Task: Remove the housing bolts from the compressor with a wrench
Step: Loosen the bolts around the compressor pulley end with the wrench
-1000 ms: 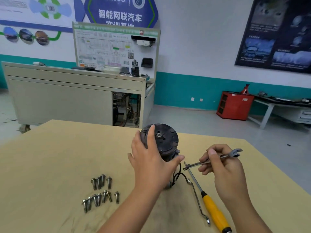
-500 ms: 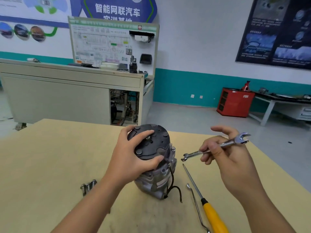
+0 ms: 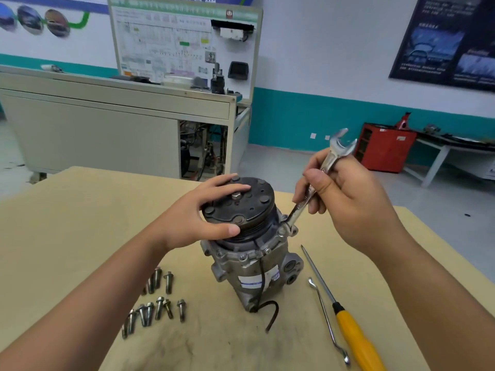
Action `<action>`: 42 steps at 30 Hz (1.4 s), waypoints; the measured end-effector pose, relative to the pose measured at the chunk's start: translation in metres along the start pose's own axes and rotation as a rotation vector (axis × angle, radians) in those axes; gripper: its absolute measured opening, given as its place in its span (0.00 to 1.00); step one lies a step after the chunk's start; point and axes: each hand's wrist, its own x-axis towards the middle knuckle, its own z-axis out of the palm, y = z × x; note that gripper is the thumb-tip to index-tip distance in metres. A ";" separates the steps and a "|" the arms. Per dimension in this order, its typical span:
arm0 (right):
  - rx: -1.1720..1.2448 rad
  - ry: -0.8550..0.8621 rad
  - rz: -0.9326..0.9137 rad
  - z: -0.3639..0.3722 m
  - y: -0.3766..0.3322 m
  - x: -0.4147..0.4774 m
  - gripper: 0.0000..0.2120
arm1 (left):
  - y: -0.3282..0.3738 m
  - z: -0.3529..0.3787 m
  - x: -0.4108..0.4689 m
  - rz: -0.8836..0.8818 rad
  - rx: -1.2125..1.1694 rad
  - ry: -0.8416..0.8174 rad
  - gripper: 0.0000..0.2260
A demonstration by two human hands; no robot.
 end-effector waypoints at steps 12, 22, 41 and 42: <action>-0.398 -0.248 -0.073 0.013 -0.015 0.035 0.09 | 0.015 -0.004 0.001 -0.013 -0.086 -0.041 0.26; -0.491 -0.372 -0.128 0.019 -0.021 0.039 0.05 | 0.044 -0.003 0.027 0.145 -0.004 -0.137 0.09; -0.525 -0.395 -0.210 0.012 -0.020 0.041 0.09 | 0.046 0.003 0.029 0.148 0.006 -0.120 0.08; -0.523 -0.393 -0.218 0.012 -0.020 0.041 0.09 | 0.046 0.003 0.028 0.145 0.000 -0.127 0.08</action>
